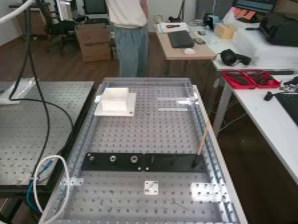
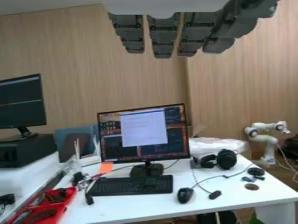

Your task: Grab the bearing and place it in the white container

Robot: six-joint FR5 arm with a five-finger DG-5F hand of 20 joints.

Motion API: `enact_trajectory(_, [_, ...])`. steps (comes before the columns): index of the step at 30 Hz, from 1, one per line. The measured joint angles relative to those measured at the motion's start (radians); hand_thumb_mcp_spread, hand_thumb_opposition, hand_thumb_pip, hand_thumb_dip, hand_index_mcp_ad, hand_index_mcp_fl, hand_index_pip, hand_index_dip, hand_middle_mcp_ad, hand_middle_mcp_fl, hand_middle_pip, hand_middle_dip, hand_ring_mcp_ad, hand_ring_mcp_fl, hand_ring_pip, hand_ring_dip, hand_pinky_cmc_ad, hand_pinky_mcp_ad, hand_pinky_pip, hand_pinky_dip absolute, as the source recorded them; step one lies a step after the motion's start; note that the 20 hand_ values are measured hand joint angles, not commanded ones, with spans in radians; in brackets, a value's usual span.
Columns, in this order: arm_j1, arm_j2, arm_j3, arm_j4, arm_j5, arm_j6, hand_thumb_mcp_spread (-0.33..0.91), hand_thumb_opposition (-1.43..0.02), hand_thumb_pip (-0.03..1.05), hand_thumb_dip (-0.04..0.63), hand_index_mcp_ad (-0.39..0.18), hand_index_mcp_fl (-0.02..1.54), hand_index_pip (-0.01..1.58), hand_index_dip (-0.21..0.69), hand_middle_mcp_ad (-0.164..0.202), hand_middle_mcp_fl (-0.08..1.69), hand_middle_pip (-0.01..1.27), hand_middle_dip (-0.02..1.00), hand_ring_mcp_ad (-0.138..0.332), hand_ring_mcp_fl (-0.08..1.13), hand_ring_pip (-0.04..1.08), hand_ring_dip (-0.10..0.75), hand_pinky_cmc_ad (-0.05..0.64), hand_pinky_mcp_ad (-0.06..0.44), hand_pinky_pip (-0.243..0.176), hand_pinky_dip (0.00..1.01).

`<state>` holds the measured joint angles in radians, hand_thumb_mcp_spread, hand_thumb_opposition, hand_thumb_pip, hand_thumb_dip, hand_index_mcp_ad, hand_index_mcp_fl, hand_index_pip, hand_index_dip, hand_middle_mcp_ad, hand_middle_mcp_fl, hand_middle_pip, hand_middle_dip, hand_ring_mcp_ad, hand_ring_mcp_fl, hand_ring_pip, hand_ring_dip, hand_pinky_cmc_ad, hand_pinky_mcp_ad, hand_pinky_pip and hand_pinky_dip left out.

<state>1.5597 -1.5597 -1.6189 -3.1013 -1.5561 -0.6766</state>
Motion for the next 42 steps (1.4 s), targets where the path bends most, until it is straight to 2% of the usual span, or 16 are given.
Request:
enact_trajectory(5, [-0.001, 0.0, -0.002, 0.001, 0.001, 0.003, 0.02, -0.02, 0.04, 0.0, 0.012, 0.02, 0.01, 0.016, 0.049, 0.0, 0.02, 0.03, 0.063, 0.0, 0.02, 0.016, 0.03, 0.031, -0.01, 0.02])
enact_trajectory(7, [-0.001, 0.001, -0.005, 0.003, 0.002, 0.004, 0.14, -0.2, 0.32, 0.021, 0.009, 0.03, 0.02, 0.016, 0.044, 0.01, 0.07, 0.03, 0.066, 0.0, 0.02, 0.017, 0.051, 0.068, -0.01, 0.06])
enact_trajectory(8, [-0.001, 0.001, -0.008, 0.005, 0.003, 0.006, 0.2, -0.29, 0.36, 0.023, 0.009, 0.02, 0.02, 0.014, 0.044, 0.01, 0.09, 0.05, 0.068, 0.0, 0.05, 0.021, 0.061, 0.08, -0.01, 0.09])
enact_trajectory(9, [-0.001, 0.002, -0.01, 0.005, 0.003, 0.007, 0.2, -0.37, 0.34, 0.017, 0.009, 0.03, 0.04, 0.005, 0.044, 0.0, 0.1, 0.06, 0.065, 0.0, 0.06, 0.024, 0.101, 0.131, -0.01, 0.14])
enact_trajectory(10, [-0.001, 0.002, -0.01, 0.006, 0.004, 0.007, 0.21, -0.43, 0.33, 0.016, 0.01, 0.02, 0.04, 0.005, 0.044, 0.01, 0.1, 0.08, 0.061, 0.0, 0.05, 0.026, 0.133, 0.147, -0.016, 0.16])
enact_trajectory(11, [-0.001, 0.003, -0.011, 0.006, 0.004, 0.007, 0.22, -0.47, 0.33, 0.021, 0.007, 0.03, 0.05, 0.005, 0.044, 0.01, 0.11, 0.1, 0.08, 0.0, 0.07, 0.037, 0.162, 0.183, -0.028, 0.19])
enact_trajectory(16, [-0.001, 0.008, -0.019, 0.011, 0.007, 0.008, 0.22, -0.6, 0.37, 0.021, 0.01, 0.02, 0.07, 0.002, 0.045, 0.01, 0.12, 0.13, 0.122, 0.0, 0.07, 0.056, 0.269, 0.264, -0.059, 0.26])
enact_trajectory(20, [0.001, 0.017, -0.044, 0.029, 0.028, -0.011, 0.21, -0.65, 0.38, 0.016, 0.007, 0.04, 0.07, 0.002, 0.042, 0.01, 0.13, 0.14, 0.141, 0.0, 0.1, 0.056, 0.316, 0.293, -0.061, 0.29])
enact_trajectory(23, [0.006, 0.028, -0.083, 0.062, 0.057, -0.029, 0.21, -0.68, 0.41, 0.014, 0.007, 0.04, 0.08, 0.0, 0.045, 0.02, 0.14, 0.14, 0.155, 0.0, 0.11, 0.063, 0.335, 0.297, -0.063, 0.3])
enact_trajectory(27, [0.011, 0.038, -0.144, 0.104, 0.097, -0.034, 0.24, -0.73, 0.47, 0.047, 0.007, 0.04, 0.09, -0.023, 0.045, 0.03, 0.14, 0.16, 0.157, 0.0, 0.1, 0.072, 0.347, 0.297, -0.075, 0.31])
enact_trajectory(33, [0.016, 0.044, -0.248, 0.188, 0.16, -0.03, 0.25, -0.73, 0.48, 0.075, 0.007, 0.04, 0.09, -0.04, 0.042, 0.03, 0.14, 0.16, 0.161, 0.0, 0.1, 0.072, 0.36, 0.293, -0.075, 0.31])
enact_trajectory(39, [0.01, 0.027, -0.299, 0.26, 0.169, -0.044, 0.24, -0.72, 0.48, 0.079, 0.007, 0.04, 0.09, -0.084, 0.045, 0.04, 0.14, 0.16, 0.162, 0.0, 0.1, 0.072, 0.358, 0.295, -0.075, 0.32])
enact_trajectory(42, [-0.008, 0.007, -0.317, 0.291, 0.149, -0.043, 0.25, -0.73, 0.48, 0.079, -0.01, 0.05, 0.09, -0.103, 0.042, 0.04, 0.14, 0.16, 0.162, 0.0, 0.1, 0.072, 0.358, 0.293, -0.075, 0.32])
